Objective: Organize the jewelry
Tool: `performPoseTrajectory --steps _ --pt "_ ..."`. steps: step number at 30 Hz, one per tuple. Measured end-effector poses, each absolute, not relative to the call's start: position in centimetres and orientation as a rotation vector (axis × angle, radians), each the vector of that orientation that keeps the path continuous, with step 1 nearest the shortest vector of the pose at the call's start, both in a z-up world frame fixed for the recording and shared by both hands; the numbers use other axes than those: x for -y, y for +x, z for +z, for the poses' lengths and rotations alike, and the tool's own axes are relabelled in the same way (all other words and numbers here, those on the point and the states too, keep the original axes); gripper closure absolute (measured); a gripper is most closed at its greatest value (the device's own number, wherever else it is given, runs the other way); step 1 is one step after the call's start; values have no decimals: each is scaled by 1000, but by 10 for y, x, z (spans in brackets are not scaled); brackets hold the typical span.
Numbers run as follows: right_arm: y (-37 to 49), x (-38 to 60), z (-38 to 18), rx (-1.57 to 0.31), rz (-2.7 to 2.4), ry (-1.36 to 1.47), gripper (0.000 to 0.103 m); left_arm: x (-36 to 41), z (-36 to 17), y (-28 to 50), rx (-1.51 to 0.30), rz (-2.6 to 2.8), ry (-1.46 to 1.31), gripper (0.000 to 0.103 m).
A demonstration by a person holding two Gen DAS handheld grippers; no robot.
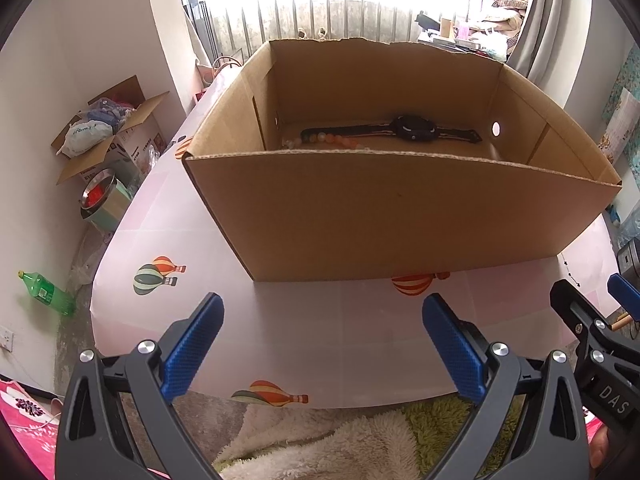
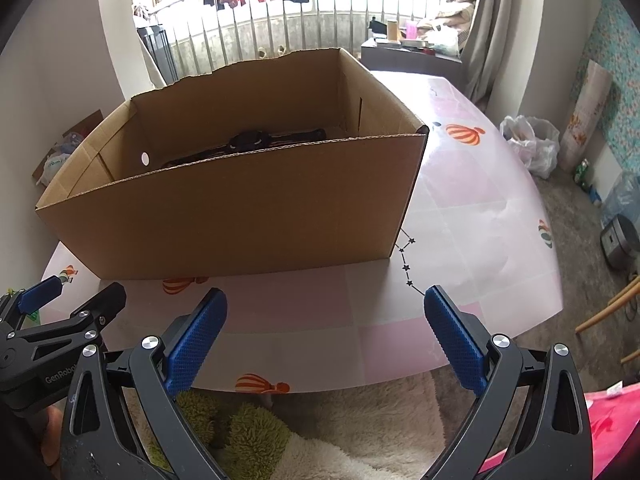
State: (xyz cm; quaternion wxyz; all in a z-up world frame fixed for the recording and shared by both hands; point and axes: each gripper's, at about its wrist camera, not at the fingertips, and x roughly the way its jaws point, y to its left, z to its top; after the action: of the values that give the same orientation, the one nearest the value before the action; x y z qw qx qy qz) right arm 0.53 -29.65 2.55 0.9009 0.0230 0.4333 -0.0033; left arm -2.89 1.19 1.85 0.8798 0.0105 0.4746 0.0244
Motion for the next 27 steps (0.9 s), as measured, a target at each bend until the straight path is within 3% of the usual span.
performPoseTrajectory --steps 27 --pt "1 289 26 -905 9 31 8 -13 17 -29 -990 37 21 5"
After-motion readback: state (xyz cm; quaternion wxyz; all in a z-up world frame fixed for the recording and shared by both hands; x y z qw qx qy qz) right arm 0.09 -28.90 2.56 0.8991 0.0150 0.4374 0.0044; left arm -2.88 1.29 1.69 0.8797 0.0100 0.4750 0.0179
